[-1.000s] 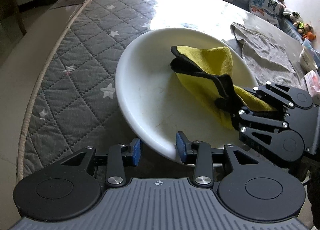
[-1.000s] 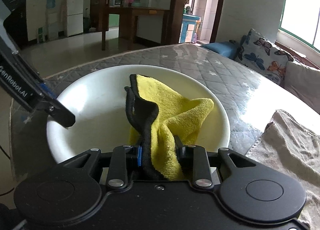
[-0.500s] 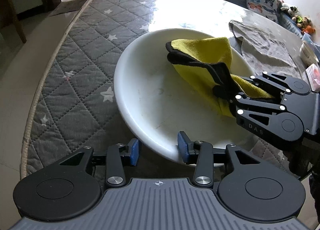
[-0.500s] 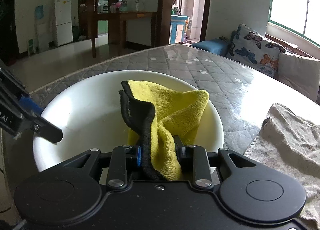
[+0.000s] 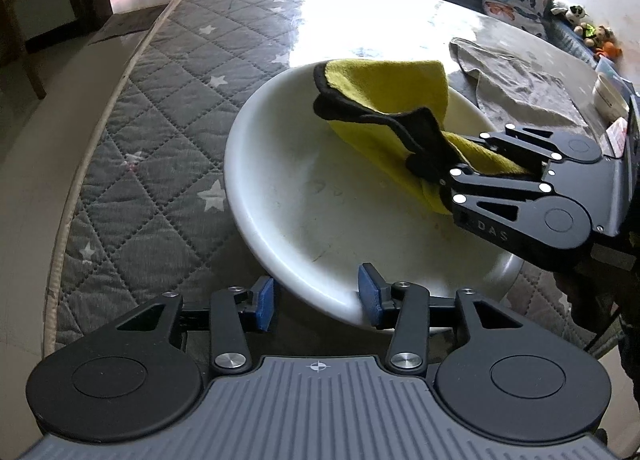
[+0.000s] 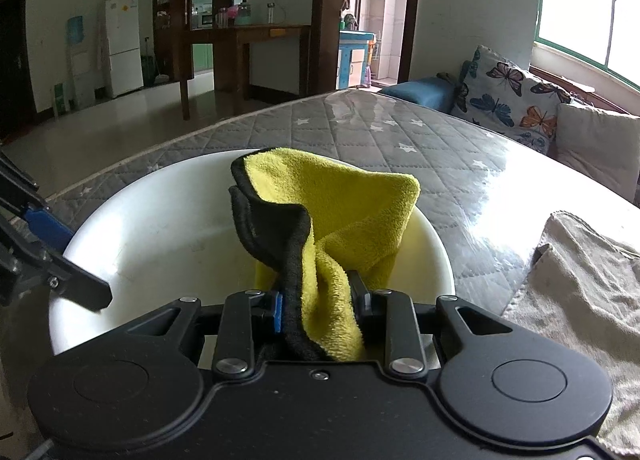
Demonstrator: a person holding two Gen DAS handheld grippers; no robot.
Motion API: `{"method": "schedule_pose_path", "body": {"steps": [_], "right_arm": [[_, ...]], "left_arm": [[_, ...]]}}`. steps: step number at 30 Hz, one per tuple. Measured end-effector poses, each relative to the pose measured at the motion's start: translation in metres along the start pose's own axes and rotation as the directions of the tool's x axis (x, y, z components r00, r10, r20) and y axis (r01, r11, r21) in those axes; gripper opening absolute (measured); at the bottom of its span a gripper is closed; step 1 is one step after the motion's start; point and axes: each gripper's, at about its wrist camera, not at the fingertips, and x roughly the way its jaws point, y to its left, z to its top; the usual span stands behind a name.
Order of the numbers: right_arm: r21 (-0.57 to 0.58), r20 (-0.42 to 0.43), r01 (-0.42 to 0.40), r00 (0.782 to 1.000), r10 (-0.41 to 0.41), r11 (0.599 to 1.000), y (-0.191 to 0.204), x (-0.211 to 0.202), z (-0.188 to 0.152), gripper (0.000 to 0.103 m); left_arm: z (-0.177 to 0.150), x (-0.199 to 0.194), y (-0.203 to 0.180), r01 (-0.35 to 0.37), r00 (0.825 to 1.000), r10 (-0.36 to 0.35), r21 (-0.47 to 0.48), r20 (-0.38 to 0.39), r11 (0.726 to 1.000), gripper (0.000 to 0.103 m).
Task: Clean bowl
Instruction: 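Wipe the basin's inner surface in circles with the cloth in the right gripper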
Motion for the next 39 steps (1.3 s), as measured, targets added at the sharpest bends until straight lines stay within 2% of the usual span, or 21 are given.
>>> {"method": "schedule_pose_path", "body": {"steps": [12,25,39], "right_arm": [[-0.029,-0.029,-0.018,0.999,0.017,0.999,0.005,0.011,0.014,0.031],[-0.129,-0.049,-0.099,0.994,0.094,0.987,0.029,0.008,0.013,0.031],[-0.137,-0.005,-0.018,1.000,0.018,0.990,0.030,-0.016,0.003,0.031]], "left_arm": [[0.000,0.000,0.003,0.016,1.000,-0.016,0.010,0.005,1.000,0.048],[0.000,0.001,0.003,0.015,1.000,-0.015,0.009,0.003,1.000,0.048],[-0.001,0.002,-0.001,-0.012,1.000,0.012,0.002,0.013,1.000,0.048]]}}
